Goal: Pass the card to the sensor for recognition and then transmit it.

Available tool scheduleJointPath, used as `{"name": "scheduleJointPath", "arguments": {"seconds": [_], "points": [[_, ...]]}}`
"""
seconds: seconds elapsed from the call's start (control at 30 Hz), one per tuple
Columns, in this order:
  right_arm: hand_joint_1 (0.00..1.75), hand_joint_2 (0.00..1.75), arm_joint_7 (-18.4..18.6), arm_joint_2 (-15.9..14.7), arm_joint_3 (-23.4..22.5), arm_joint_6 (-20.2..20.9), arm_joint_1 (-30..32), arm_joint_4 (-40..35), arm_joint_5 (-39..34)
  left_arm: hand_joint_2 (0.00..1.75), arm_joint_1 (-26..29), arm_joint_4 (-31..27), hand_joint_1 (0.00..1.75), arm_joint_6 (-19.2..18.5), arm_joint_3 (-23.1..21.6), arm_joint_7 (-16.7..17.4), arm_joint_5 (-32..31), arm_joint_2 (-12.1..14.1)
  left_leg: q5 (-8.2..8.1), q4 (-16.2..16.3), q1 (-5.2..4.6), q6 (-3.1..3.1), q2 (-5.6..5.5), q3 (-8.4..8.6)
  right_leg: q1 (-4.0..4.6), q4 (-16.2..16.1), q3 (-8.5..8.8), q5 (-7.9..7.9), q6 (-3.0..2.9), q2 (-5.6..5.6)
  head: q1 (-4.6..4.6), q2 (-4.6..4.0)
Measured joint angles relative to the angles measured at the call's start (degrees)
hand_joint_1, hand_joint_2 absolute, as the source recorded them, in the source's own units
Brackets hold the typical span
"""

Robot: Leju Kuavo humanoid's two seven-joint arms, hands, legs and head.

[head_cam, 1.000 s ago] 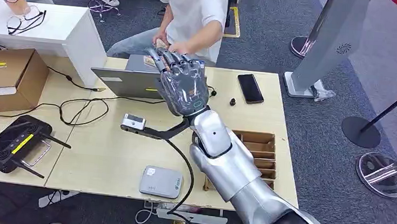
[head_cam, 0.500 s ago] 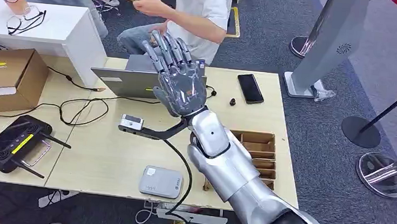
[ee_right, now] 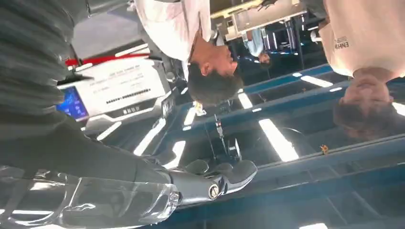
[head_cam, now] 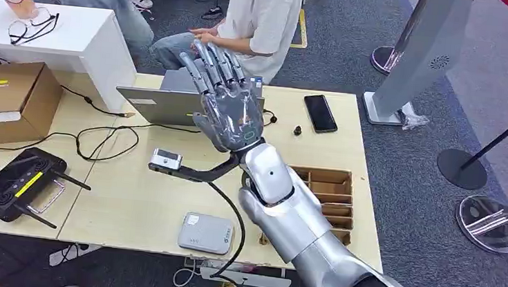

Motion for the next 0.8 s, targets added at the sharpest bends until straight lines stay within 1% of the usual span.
{"name": "scheduleJointPath", "arguments": {"seconds": [0.13,0.23,0.53,0.8], "points": [[0.00,1.75,-1.3,-0.6,0.0,2.8,1.8,-2.9,-3.8,0.00,0.1,0.0,0.00,0.0,0.2,-0.3,0.3,0.1,0.00,0.0,0.00,0.00,0.00,0.00,0.00,0.0,0.00,0.00,0.00,0.00,0.00,0.00],[0.00,1.75,-1.6,-1.3,0.0,4.7,3.0,-5.0,-5.8,0.00,0.3,0.0,0.00,0.0,0.4,-0.5,0.4,0.2,0.00,0.0,0.00,0.00,0.00,0.00,0.00,0.0,0.00,0.00,0.00,0.00,0.00,0.00],[0.00,1.75,-1.7,-4.1,0.0,8.6,6.5,-10.5,-7.5,0.00,0.8,0.0,0.00,0.0,0.7,-1.0,1.0,0.4,0.00,0.0,0.00,0.00,0.00,0.00,0.00,0.0,0.00,0.00,0.00,0.00,0.00,0.00],[0.00,1.75,-0.4,-7.7,0.0,9.7,9.6,-12.9,-7.2,0.00,1.0,0.0,0.00,0.1,1.4,-1.4,1.5,0.5,0.00,0.0,0.00,0.00,-0.01,0.00,0.00,0.0,0.00,0.00,0.00,-0.01,0.00,0.00]]}}
